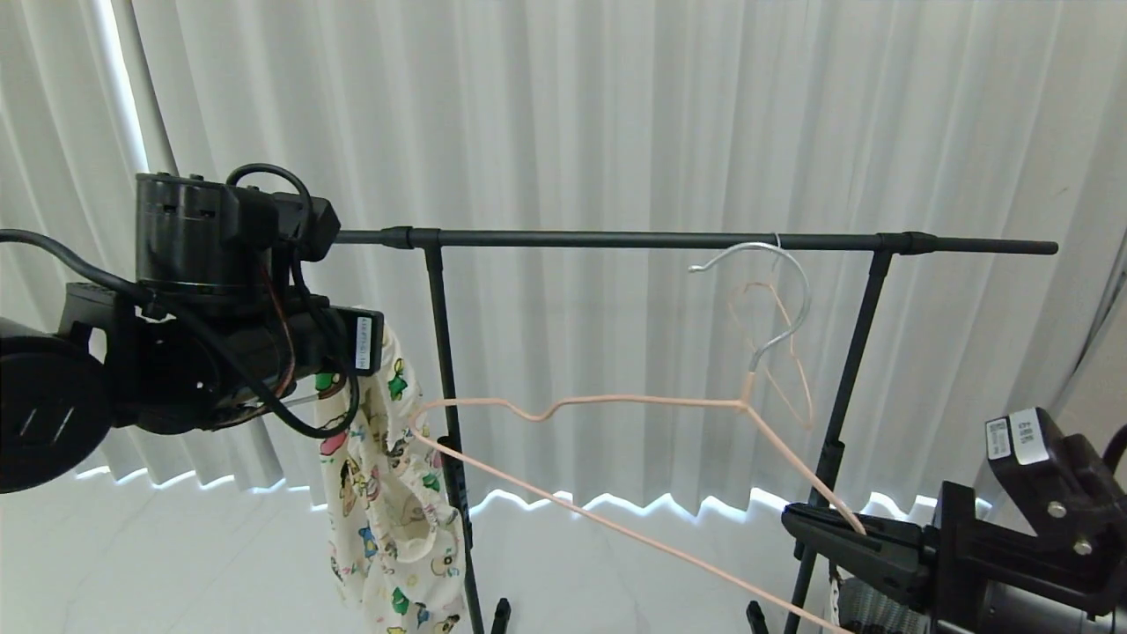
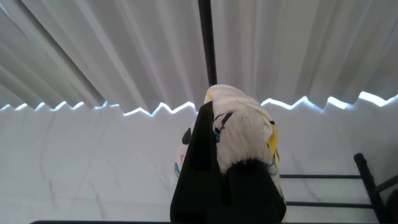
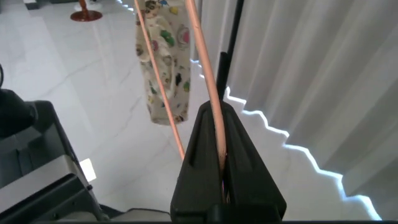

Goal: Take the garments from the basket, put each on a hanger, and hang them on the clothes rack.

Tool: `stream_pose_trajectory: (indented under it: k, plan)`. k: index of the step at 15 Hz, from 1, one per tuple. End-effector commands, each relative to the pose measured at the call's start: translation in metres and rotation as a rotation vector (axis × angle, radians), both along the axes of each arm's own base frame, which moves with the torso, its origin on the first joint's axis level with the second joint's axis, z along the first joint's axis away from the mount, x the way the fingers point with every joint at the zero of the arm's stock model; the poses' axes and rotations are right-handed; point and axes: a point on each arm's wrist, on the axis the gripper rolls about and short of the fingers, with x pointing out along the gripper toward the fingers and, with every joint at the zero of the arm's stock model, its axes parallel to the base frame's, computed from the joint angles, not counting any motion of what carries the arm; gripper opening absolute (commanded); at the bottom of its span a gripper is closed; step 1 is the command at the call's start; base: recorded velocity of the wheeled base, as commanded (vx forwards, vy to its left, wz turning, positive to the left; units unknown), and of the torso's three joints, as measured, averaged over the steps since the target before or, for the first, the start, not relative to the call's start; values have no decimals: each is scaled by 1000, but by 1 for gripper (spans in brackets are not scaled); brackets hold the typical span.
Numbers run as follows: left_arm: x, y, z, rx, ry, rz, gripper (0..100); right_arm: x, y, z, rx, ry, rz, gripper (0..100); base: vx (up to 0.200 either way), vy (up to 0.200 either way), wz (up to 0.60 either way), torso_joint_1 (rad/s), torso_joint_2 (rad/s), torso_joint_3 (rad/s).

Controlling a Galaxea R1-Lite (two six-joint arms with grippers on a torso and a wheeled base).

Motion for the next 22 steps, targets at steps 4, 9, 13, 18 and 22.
stream_pose_trajectory:
  k: [4,9,13,18,22]
  plan:
    - [4,-17,1,-52,-7,-8,0,25,34,-12,8,13,18,0,0,0,0,0,0,0]
    - [6,-18,0,-57,-16,-8,0,36,47,-16,-2,26,16,0,0,0,0,0,0,0]
    - [6,-18,1,-42,-31,32,0,50,49,-11,22,16,-22,0,0,0,0,0,0,0]
    - [2,-28,0,-38,-31,4,0,61,54,-11,28,22,-43,0,0,0,0,0,0,0]
    - [0,-30,1,-20,-43,39,0,76,55,-13,27,23,-78,0,0,0,0,0,0,0]
